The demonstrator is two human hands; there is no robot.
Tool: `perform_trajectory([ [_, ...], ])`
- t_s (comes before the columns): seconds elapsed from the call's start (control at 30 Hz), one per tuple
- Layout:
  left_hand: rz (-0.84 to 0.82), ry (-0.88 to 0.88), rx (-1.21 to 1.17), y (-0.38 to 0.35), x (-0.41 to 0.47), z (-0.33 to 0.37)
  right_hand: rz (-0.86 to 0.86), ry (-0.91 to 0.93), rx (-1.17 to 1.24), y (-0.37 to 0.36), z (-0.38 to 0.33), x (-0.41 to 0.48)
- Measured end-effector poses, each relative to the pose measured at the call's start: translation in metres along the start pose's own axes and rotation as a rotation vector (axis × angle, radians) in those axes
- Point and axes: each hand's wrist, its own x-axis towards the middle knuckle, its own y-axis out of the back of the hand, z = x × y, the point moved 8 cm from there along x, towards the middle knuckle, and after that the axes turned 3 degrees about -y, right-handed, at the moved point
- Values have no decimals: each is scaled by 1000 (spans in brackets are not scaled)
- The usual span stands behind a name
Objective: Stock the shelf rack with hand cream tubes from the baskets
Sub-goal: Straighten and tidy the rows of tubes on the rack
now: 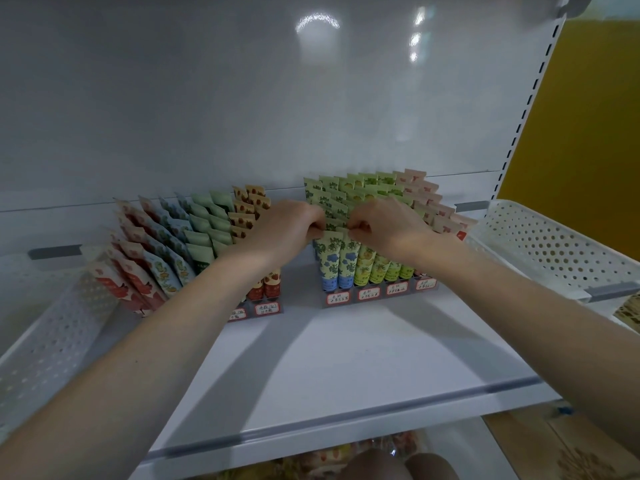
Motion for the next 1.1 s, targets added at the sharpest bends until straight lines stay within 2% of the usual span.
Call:
perform_trajectory([
  [0.67,19,-20,-72,4,-3,-2,5,13,20,0,1,1],
  [0.9,160,-5,-83,29,3,-10,104,-12,128,23,12,10],
  [1.1,65,-8,-50,18,20,-10,87,26,132,25,10,19],
])
